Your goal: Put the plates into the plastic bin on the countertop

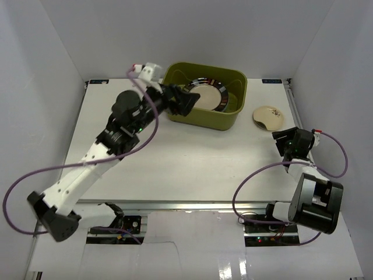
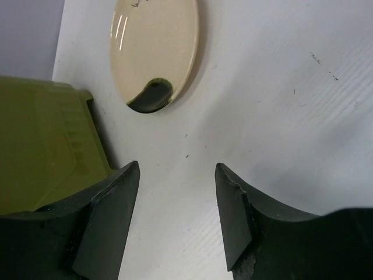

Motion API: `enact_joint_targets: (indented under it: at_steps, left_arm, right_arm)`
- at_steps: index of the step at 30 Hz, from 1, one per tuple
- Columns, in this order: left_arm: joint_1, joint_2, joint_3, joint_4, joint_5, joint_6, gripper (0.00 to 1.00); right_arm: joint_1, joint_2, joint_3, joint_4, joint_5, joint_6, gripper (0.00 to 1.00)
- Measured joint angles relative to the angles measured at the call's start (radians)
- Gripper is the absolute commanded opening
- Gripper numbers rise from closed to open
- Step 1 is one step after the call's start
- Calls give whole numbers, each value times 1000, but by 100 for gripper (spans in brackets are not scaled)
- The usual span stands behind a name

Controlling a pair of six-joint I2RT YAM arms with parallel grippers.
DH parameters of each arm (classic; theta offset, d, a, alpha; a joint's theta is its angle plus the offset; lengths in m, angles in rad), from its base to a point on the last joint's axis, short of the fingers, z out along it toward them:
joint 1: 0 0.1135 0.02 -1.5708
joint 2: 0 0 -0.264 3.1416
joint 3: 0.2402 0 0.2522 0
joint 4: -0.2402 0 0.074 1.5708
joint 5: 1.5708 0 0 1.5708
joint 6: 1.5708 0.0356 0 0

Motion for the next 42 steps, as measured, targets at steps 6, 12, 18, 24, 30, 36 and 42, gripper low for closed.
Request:
enact_joint_targets:
  at_steps: [6,12,18,24,30,36,42]
  left_arm:
    - [21,-352,-372,-14,2,-22,98]
    - [21,-480,-610,-185,-56,42,98]
    - [21,-554,-674,-244,-134,100,98]
    - [21,-578,-674,-242,-138,115,98]
    - [21,-605,-674,-241,-150,115,98]
    - [21,-608,-674,-241,-187,114,98]
    - [24,-610,-674,-241,-242,113,97]
  right_arm:
    - [-5,195,114,27,-11,16,57]
    - [-7,322,234,36,3,13,57]
    - [-7,418,297,20,39,-2,56]
    - [-7,482,349,-5,56,-14,47]
    - [-6,607,437,10,24,-13,31]
    - [-6,668,466,78,-48,13,8]
    - [-5,480,273,151,-53,38,8]
